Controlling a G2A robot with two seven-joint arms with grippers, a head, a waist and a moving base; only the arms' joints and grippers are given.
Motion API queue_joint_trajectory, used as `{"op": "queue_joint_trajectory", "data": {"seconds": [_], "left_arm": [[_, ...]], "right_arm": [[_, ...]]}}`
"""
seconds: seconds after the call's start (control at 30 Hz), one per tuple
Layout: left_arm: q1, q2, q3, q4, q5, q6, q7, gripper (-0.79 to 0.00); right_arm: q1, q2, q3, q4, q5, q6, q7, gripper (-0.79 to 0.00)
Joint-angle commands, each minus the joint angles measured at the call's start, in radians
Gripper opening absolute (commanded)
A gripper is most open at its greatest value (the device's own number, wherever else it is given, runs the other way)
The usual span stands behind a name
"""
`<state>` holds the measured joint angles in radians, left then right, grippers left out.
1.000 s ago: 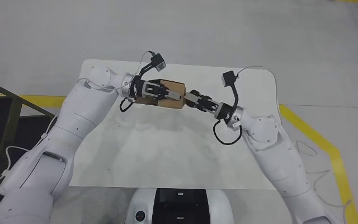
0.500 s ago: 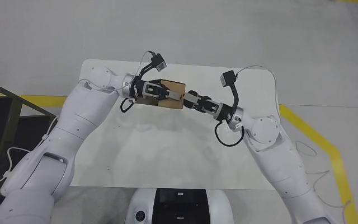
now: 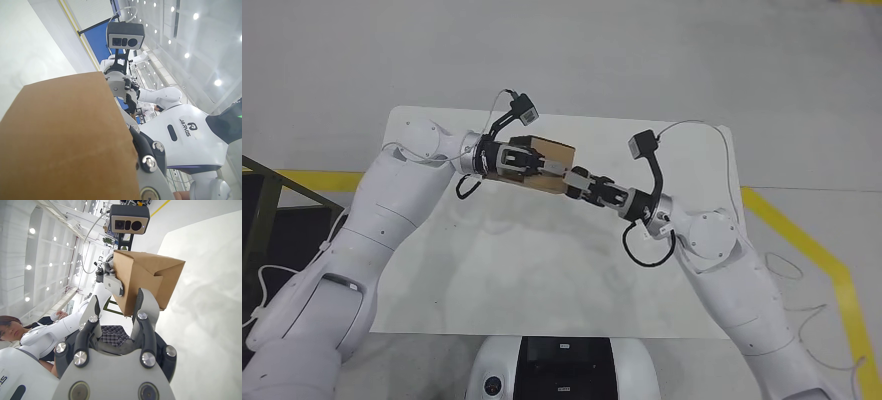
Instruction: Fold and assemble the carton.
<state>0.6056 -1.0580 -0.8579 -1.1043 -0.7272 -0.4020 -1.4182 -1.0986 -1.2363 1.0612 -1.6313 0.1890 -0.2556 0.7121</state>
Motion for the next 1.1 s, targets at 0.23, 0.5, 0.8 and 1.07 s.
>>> {"op": "queue_joint_trajectory", "data": {"seconds": [0.23,0.5,0.8,1.07], "left_arm": [[0.002,-0.006,-0.006,-0.004,0.006,0.013,-0.013,-0.785],[0.007,-0.008,-0.021,0.0,-0.001,0.021,-0.021,-0.785],[0.012,-0.012,-0.033,0.006,-0.003,0.026,-0.026,-0.785],[0.021,-0.012,-0.05,0.008,-0.006,0.029,-0.029,-0.785]], "right_arm": [[0.008,-0.003,-0.006,0.008,-0.016,-0.01,-0.014,-0.489],[0.018,-0.004,-0.008,0.016,-0.012,-0.021,-0.002,-0.628],[0.025,-0.007,-0.014,0.024,-0.002,-0.031,0.006,-0.656],[0.023,-0.007,-0.014,0.021,0.002,-0.038,0.015,-0.751]]}}
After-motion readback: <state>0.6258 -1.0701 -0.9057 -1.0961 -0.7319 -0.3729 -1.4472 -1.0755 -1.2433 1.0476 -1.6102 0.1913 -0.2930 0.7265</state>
